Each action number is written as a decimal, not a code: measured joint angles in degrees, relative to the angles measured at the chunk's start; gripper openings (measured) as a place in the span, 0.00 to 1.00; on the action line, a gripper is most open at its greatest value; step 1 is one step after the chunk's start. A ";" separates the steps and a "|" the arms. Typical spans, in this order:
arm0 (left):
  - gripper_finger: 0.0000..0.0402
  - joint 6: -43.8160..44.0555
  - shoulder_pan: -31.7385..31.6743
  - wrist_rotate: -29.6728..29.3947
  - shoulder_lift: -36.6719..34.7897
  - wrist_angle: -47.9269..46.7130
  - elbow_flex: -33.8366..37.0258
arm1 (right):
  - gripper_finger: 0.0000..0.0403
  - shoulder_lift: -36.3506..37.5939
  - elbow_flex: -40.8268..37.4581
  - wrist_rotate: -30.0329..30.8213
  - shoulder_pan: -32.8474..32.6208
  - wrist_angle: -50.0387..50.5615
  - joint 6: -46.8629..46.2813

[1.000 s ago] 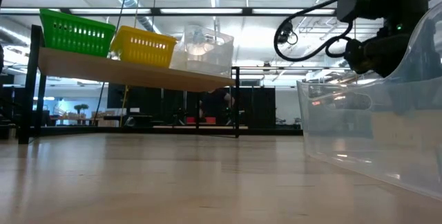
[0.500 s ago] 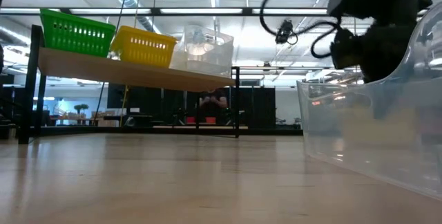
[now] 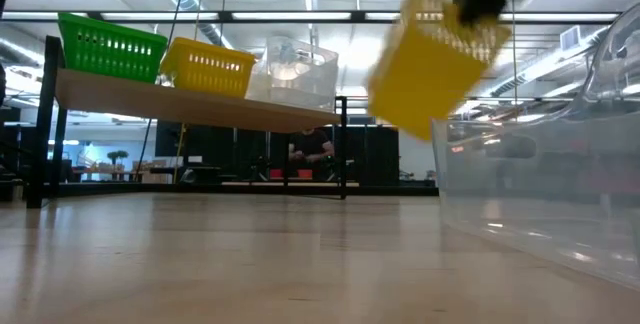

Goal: Stack baskets on shelf by color
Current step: Stack the yellow bin on top of the other yellow bin on the shelf

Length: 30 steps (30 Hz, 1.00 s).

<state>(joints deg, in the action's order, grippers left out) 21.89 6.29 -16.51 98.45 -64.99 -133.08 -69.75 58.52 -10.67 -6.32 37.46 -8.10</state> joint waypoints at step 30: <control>0.44 -13.05 -5.66 34.40 6.86 -0.99 -0.02 | 0.04 -0.85 17.55 -8.99 -2.65 0.89 21.07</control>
<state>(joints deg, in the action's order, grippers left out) 8.84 0.63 17.89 105.31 -65.98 -133.10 -70.60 76.07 -19.66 -8.97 38.35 12.97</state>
